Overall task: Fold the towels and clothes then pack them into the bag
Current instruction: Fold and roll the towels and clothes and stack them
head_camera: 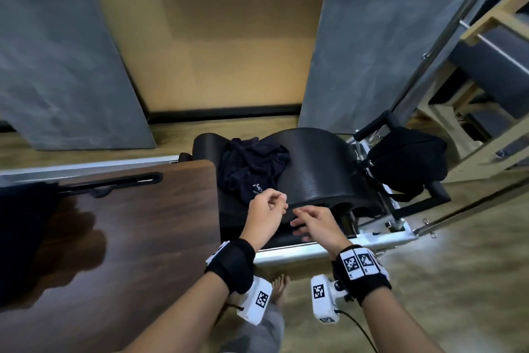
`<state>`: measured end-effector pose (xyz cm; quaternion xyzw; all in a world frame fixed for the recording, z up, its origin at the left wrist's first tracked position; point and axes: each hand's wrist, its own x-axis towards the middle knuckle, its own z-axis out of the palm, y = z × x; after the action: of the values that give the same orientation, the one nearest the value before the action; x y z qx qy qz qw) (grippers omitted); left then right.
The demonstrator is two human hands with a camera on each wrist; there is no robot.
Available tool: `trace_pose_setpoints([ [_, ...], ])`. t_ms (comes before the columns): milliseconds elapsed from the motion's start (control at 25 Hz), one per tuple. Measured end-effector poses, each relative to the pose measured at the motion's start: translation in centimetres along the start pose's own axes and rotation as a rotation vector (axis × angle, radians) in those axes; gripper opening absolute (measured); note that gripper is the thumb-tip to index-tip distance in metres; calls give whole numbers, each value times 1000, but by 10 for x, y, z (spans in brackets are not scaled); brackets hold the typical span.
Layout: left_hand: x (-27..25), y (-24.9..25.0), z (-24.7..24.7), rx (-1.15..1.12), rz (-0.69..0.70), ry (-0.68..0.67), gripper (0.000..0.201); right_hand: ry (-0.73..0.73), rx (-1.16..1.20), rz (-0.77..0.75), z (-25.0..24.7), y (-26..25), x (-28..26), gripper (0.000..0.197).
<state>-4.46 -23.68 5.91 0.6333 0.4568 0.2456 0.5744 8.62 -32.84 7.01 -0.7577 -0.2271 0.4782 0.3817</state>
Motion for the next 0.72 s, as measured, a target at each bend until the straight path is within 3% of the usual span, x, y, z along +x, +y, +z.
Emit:
trace_pose_setpoints([
  [240,114,-11,45,-6,-222,123,19,-75,-183,13,-34,-36,117,15],
  [440,187,-51,36,194,-405,262,25,-139,-268,83,-32,-41,196,14],
  [720,225,-102,2,567,-780,88,47,-233,-311,154,-27,-24,247,10],
])
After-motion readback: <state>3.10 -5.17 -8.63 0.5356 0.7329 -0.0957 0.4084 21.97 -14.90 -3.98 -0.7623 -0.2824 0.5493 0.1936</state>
